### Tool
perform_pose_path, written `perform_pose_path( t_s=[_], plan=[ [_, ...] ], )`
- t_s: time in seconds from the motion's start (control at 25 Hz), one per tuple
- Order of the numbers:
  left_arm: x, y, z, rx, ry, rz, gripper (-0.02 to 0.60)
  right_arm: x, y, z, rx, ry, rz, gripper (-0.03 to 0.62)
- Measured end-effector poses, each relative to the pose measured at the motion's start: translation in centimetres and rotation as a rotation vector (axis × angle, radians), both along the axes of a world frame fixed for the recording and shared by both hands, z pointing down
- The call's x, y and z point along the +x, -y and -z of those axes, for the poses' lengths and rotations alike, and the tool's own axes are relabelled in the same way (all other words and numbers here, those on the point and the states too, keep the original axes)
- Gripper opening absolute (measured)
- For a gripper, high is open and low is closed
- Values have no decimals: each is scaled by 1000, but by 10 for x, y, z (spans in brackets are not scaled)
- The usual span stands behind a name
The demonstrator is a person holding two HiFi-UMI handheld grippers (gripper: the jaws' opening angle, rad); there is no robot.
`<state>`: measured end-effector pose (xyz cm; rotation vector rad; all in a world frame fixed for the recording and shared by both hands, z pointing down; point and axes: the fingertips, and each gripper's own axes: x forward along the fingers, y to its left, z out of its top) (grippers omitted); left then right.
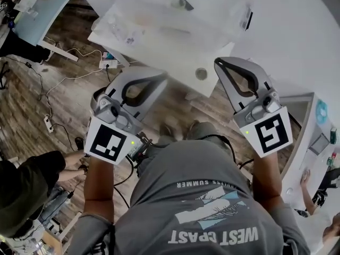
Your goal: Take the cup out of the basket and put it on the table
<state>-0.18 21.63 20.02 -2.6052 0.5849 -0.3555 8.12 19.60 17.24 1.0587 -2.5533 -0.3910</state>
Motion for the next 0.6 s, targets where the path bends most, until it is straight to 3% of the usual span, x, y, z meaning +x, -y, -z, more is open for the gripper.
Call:
perform_pose_path(
  t_s=[0.16,0.32,0.6],
  plan=[
    [24,20,-1,17,-9,-10,9,26,20,-8,-7,-20,4,11],
    [39,42,-7,-20,15,34,9,37,47,-11,-8,15,45,11],
    [88,81,-1,2,46,92,9,75,90,-18,-17,56,124,11]
  ],
)
